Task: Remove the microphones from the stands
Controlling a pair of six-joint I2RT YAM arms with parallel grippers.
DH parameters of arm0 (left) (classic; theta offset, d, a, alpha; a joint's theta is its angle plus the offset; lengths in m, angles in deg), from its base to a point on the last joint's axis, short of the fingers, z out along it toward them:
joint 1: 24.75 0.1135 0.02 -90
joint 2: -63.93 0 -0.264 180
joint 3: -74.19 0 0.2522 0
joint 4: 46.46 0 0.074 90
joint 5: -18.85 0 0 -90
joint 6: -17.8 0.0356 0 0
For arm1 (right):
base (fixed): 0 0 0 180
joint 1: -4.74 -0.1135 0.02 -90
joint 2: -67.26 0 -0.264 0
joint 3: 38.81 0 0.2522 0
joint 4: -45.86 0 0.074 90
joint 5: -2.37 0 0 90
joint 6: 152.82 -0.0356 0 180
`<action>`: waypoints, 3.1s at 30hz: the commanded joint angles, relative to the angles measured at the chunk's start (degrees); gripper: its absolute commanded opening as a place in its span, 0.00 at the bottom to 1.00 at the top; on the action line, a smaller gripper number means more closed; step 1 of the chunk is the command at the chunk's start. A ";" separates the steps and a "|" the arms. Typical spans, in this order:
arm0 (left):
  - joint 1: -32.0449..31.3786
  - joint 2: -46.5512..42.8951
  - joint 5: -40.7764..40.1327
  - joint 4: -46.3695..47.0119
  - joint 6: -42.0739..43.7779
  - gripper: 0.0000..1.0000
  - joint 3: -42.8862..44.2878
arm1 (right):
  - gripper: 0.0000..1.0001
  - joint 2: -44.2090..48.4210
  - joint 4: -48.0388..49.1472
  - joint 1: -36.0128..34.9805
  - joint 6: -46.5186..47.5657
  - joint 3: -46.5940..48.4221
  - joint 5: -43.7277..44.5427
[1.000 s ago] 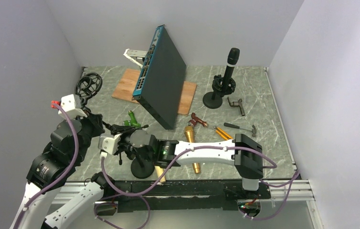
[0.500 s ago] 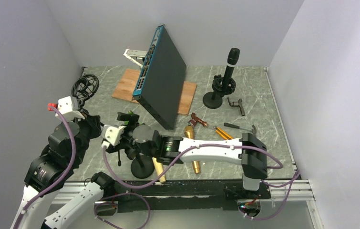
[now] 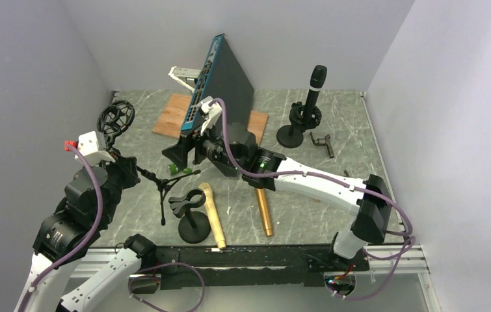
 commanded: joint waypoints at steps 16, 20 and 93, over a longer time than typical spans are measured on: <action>-0.03 0.04 -2.47 7.08 -1.58 0.00 2.94 | 0.61 -10.57 1.55 -0.65 -26.10 5.48 -15.26; -0.01 0.17 -2.45 6.99 -2.18 0.00 2.89 | 0.57 -11.64 1.04 -1.11 -25.79 6.65 -14.97; 11.25 7.57 -15.06 27.69 15.09 0.00 -15.84 | 0.96 36.12 17.08 -6.13 15.49 -38.81 15.43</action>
